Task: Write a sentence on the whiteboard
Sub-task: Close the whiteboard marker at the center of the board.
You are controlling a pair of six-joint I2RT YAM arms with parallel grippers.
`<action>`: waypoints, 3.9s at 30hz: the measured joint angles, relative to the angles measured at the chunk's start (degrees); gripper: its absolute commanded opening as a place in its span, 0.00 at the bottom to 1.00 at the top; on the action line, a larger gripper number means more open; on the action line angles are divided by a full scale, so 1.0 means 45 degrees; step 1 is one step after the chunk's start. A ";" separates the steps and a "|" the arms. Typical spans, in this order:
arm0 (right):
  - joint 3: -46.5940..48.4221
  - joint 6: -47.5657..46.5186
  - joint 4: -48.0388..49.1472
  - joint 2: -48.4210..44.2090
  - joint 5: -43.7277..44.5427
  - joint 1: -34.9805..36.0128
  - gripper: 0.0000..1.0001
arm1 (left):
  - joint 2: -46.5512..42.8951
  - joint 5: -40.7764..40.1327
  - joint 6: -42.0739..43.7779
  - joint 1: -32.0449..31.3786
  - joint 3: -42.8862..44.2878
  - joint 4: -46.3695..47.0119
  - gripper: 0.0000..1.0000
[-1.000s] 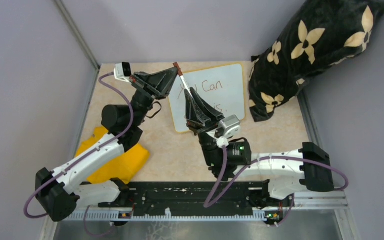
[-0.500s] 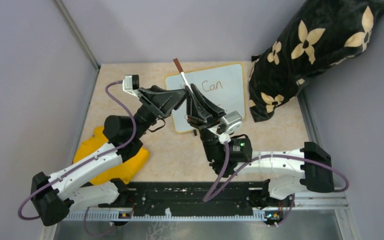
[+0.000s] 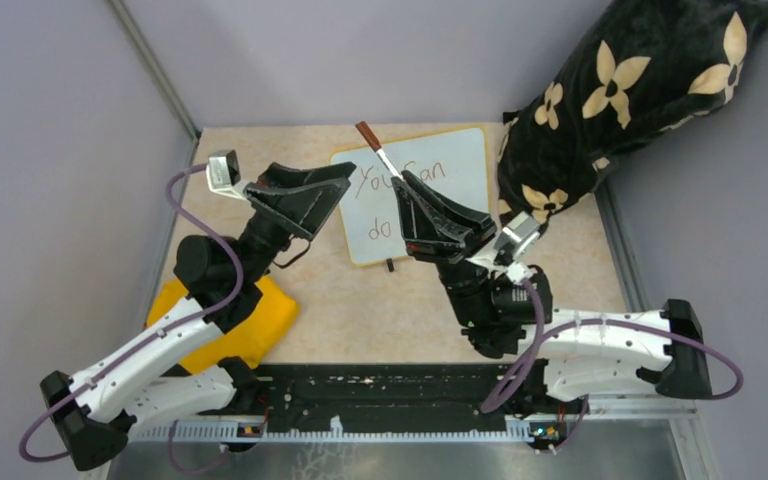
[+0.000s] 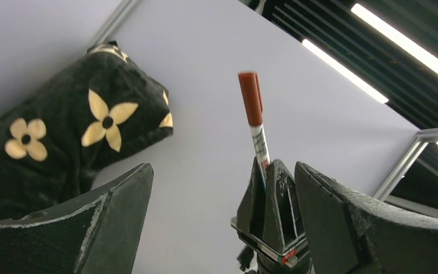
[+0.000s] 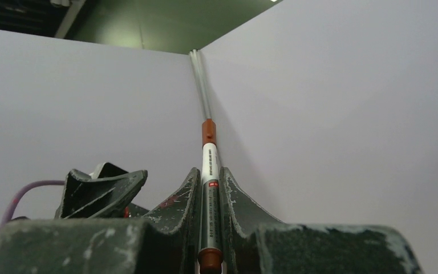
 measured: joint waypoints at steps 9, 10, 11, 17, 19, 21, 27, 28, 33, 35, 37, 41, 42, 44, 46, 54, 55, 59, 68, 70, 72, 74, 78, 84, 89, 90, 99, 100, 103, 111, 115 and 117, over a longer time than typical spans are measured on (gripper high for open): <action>-0.0151 0.2535 -0.2555 -0.1530 -0.1307 0.0000 0.00 | 0.0325 0.0359 0.2142 0.0010 0.1851 -0.0500 0.96; -0.0160 0.2633 -0.2657 -0.1549 -0.1350 0.0000 0.00 | 0.0374 0.0413 0.2225 0.0010 0.1904 -0.0515 0.96; -0.0185 0.2783 -0.2788 -0.1564 -0.1423 0.0000 0.00 | 0.0447 0.0510 0.2293 0.0010 0.1948 -0.0544 0.96; -0.0729 0.3429 -0.3337 -0.1642 -0.1583 0.0000 0.00 | 0.0748 0.1122 0.2599 0.0010 0.2025 -0.0748 0.95; -0.0840 0.3594 -0.3410 -0.1642 -0.1613 0.0000 0.00 | 0.0801 0.1341 0.2647 0.0010 0.2108 -0.0787 0.95; -0.0894 0.3716 -0.3424 -0.1637 -0.1651 0.0000 0.00 | 0.0831 0.1545 0.2696 0.0010 0.2205 -0.0777 0.94; -0.0899 0.3954 -0.3410 -0.1642 -0.1889 0.0000 0.00 | 0.0816 0.1943 0.2759 0.0010 0.2205 -0.0772 0.91; -0.0899 0.3997 -0.3415 -0.1651 -0.1938 0.0000 0.00 | 0.0806 0.1982 0.2778 0.0010 0.2191 -0.0772 0.90; -0.0981 0.4177 -0.3424 -0.1841 -0.2079 0.0000 0.00 | 0.0699 0.2079 0.2798 0.0010 0.2074 -0.0777 0.85; -0.0981 0.4231 -0.3419 -0.1875 -0.2123 0.0000 0.00 | 0.0646 0.2118 0.2798 0.0010 0.2021 -0.0772 0.83; -0.0981 0.4265 -0.3424 -0.1880 -0.2152 0.0000 0.00 | 0.0607 0.2127 0.2783 0.0010 0.1982 -0.0772 0.81; -0.1025 0.4284 -0.3395 -0.1889 -0.2157 0.0000 0.00 | 0.0520 0.2157 0.2764 0.0010 0.1870 -0.0763 0.77; -0.1073 0.4289 -0.3371 -0.1914 -0.2147 0.0000 0.00 | 0.0466 0.2152 0.2720 0.0010 0.1817 -0.0758 0.74; -0.1161 0.4294 -0.3322 -0.1957 -0.2103 0.0000 0.00 | 0.0316 0.2127 0.2618 0.0010 0.1671 -0.0738 0.70; -0.1171 0.4333 -0.3298 -0.1962 -0.2093 0.0000 0.00 | 0.0165 0.2084 0.2506 0.0010 0.1525 -0.0661 0.65; -0.1171 0.4473 -0.3298 -0.1962 -0.2098 0.0000 0.00 | -0.0015 0.1797 0.2050 0.0010 0.1282 -0.0374 0.55; -0.1171 0.4473 -0.3298 -0.1962 -0.2098 0.0000 0.00 | -0.0015 0.1787 0.1996 0.0010 0.1282 -0.0364 0.55; -0.1171 0.4478 -0.3303 -0.1962 -0.2098 0.0000 0.00 | -0.0010 0.1778 0.1880 0.0010 0.1282 -0.0277 0.50; -0.1171 0.4473 -0.3308 -0.1962 -0.2089 0.0000 0.00 | -0.0010 0.1783 0.1676 0.0010 0.1282 -0.0194 0.24; -0.1171 0.4478 -0.3303 -0.1962 -0.2093 0.0000 0.00 | -0.0005 0.1778 0.1622 0.0015 0.1273 -0.0194 0.06; -0.1171 0.4478 -0.3303 -0.1957 -0.2055 -0.0005 0.00 | 0.0005 0.1773 0.1345 0.0019 0.1268 -0.0107 0.00; -0.1180 0.4483 -0.3288 -0.1957 -0.2079 0.0000 0.00 | 0.0000 0.1792 0.1030 0.0005 0.1268 -0.0005 0.00; -0.1205 0.4469 -0.3172 -0.1909 -0.1948 0.0000 0.00 | 0.0107 0.1821 0.0525 0.0010 0.1268 -0.0015 0.00; -0.1205 0.4352 -0.2812 -0.1724 -0.1530 0.0000 0.00 | 0.0539 0.1875 -0.0345 0.0155 0.1268 0.0282 0.00; -0.1205 0.4197 -0.2482 -0.1501 -0.1185 0.0000 0.00 | 0.0816 0.1763 -0.0962 0.0238 0.1103 0.0729 0.00; -0.1205 0.4138 -0.2424 -0.1428 -0.1137 0.0000 0.00 | 0.0840 0.1695 -0.1059 0.0238 0.1030 0.0835 0.00; -0.0753 0.3891 -0.1841 -0.0729 -0.0724 0.0024 0.00 | 0.1030 0.0418 -0.1088 -0.0267 0.0937 0.1394 0.00; -0.0670 0.3886 -0.1797 -0.0656 -0.0709 0.0024 0.00 | 0.1039 0.0243 -0.1044 -0.0364 0.0967 0.1428 0.00; -0.0408 0.3842 -0.1647 -0.0403 -0.0675 0.0053 0.00 | 0.1054 -0.0253 -0.0855 -0.0612 0.1073 0.1511 0.00; -0.0291 0.3861 -0.2317 -0.0447 -0.0923 0.0102 0.00 | -0.0029 -0.1598 -0.0282 -0.0986 0.0136 0.1268 0.30; -0.0282 0.3910 -0.3026 -0.0481 -0.1015 0.0034 0.00 | -0.0743 -0.1603 0.0403 -0.1423 -0.0486 0.0423 0.51; -0.0282 0.3925 -0.3235 -0.0505 -0.0903 -0.0005 0.00 | -0.0763 -0.1360 0.0733 -0.1656 -0.0563 -0.0199 0.62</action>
